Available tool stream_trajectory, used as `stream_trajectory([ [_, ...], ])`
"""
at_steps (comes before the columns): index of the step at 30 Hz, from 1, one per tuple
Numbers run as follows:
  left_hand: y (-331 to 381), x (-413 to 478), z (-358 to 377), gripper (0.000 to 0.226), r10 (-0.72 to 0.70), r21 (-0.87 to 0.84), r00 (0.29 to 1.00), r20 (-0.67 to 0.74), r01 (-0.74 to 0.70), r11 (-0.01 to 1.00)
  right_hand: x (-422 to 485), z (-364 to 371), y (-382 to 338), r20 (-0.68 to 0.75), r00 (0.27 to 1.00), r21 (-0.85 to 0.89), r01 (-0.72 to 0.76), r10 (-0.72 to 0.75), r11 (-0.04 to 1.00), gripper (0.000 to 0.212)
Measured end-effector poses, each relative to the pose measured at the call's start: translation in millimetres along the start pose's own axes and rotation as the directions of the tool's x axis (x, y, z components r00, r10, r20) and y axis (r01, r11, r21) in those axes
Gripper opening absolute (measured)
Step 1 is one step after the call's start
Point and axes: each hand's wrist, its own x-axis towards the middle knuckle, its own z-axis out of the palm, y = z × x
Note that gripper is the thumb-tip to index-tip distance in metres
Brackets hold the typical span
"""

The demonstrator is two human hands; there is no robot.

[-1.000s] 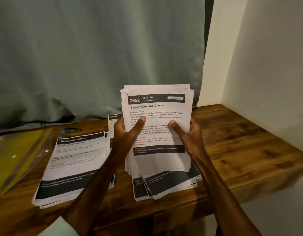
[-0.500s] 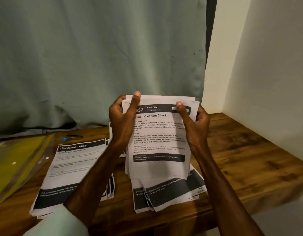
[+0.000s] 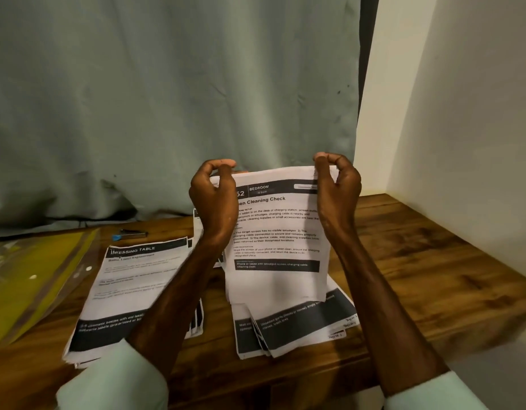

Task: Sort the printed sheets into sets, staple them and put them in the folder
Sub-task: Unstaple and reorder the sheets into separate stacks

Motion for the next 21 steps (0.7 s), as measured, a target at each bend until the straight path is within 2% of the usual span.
stream_trajectory([
  [5,-4,2,3,0.034,0.235,0.190,0.968,-0.091,-0.215,0.958,-14,-12,-4,0.157,0.988,0.017,-0.004,0.002,1.000,0.037],
  [9,-9,5,10,0.035,0.300,0.201,0.946,-0.126,-0.272,0.941,-18,-37,20,0.325,0.943,0.056,-0.102,0.078,0.993,0.064],
  [11,-10,6,13,0.035,0.299,0.195,0.945,-0.136,-0.270,0.943,-22,-47,31,0.382,0.917,-0.011,-0.123,0.118,0.992,0.062],
  [13,-8,8,16,0.034,0.305,0.186,0.942,-0.137,-0.278,0.942,-27,-51,38,0.404,0.903,-0.075,-0.123,0.142,0.990,0.047],
  [16,-2,9,19,0.034,0.269,0.157,0.955,-0.126,-0.249,0.956,-27,-52,41,0.387,0.916,-0.116,-0.065,0.106,0.991,0.032],
  [18,3,11,16,0.038,0.169,0.105,0.981,-0.099,-0.159,0.982,-21,-51,38,0.358,0.930,-0.128,-0.037,0.081,0.991,0.029],
  [21,6,12,6,0.044,-0.004,0.050,0.997,0.083,0.000,0.999,-13,-51,32,0.321,0.944,-0.103,-0.038,0.070,0.994,0.027],
])
